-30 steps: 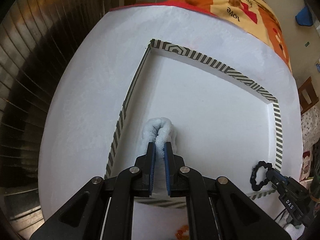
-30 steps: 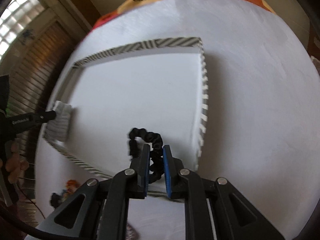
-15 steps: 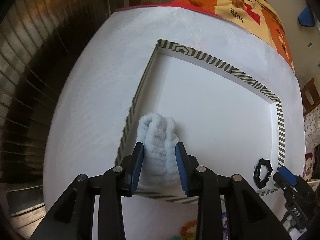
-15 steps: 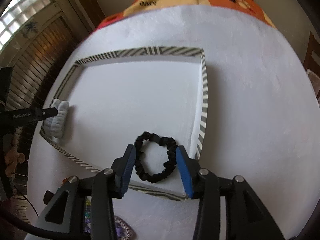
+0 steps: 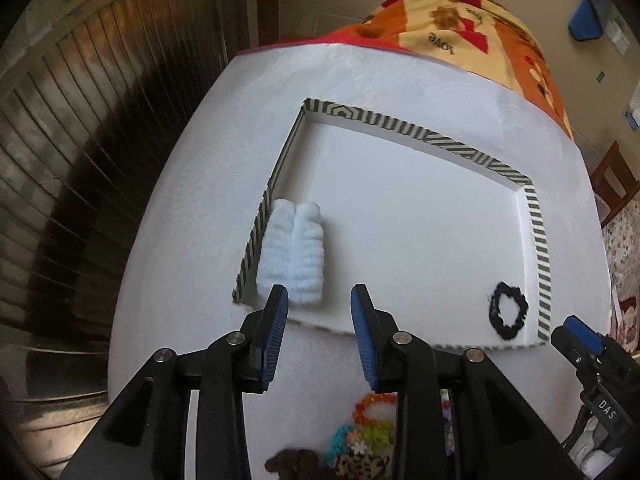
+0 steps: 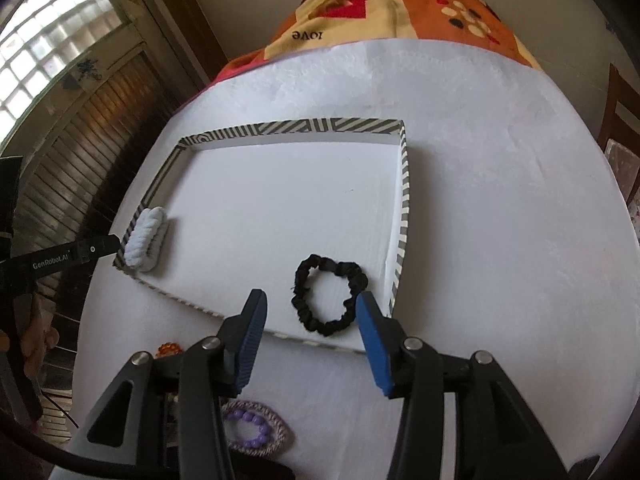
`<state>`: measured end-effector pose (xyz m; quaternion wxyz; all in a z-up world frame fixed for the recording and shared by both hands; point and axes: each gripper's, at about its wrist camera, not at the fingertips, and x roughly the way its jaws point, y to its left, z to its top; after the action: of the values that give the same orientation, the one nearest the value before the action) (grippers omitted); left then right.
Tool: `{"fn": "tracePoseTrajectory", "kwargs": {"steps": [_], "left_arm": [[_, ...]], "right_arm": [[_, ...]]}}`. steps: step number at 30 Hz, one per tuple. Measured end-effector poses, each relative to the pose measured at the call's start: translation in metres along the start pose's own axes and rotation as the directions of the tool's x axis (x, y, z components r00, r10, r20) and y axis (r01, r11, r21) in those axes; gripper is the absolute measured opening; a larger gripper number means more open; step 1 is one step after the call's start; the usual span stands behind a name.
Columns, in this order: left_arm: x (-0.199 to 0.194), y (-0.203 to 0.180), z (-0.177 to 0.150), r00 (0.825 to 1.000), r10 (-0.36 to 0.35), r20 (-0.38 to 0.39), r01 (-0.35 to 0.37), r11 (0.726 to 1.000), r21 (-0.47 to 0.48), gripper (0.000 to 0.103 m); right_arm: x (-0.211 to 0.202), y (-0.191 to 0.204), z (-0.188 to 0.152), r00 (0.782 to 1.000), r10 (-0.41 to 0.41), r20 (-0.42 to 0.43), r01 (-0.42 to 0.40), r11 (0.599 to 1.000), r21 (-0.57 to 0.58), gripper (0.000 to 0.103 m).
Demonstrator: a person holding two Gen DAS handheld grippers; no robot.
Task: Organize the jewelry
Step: 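Withdraw both tools from the tray back over the accessory pile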
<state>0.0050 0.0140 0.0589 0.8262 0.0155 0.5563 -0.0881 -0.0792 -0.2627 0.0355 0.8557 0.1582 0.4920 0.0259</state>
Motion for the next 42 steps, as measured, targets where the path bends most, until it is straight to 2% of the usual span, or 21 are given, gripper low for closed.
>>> {"fn": "tracePoseTrajectory", "kwargs": {"steps": [5, 9, 23, 42], "left_arm": [[-0.020, -0.011, -0.020, 0.999, 0.013, 0.035, -0.013, 1.000, 0.014, 0.015], [-0.033, -0.019, -0.038, 0.998, 0.019, 0.054, -0.020, 0.999, 0.026, 0.015], [-0.062, -0.039, -0.099, 0.996, 0.028, 0.080, -0.031, 0.999, 0.044, 0.015], [-0.084, -0.049, -0.146, 0.991, 0.058, 0.122, -0.067, 0.995, 0.073, 0.015]], "right_arm": [[-0.019, 0.007, -0.012, 1.000, 0.013, 0.017, -0.013, 1.000, -0.007, 0.049], [-0.034, 0.012, -0.026, 1.000, 0.015, 0.025, -0.015, 1.000, -0.017, 0.056], [-0.075, 0.028, -0.075, 0.999, 0.007, 0.048, -0.004, 0.998, -0.057, 0.059], [-0.103, 0.028, -0.115, 0.999, 0.016, 0.051, -0.011, 0.995, -0.095, 0.063]]}}
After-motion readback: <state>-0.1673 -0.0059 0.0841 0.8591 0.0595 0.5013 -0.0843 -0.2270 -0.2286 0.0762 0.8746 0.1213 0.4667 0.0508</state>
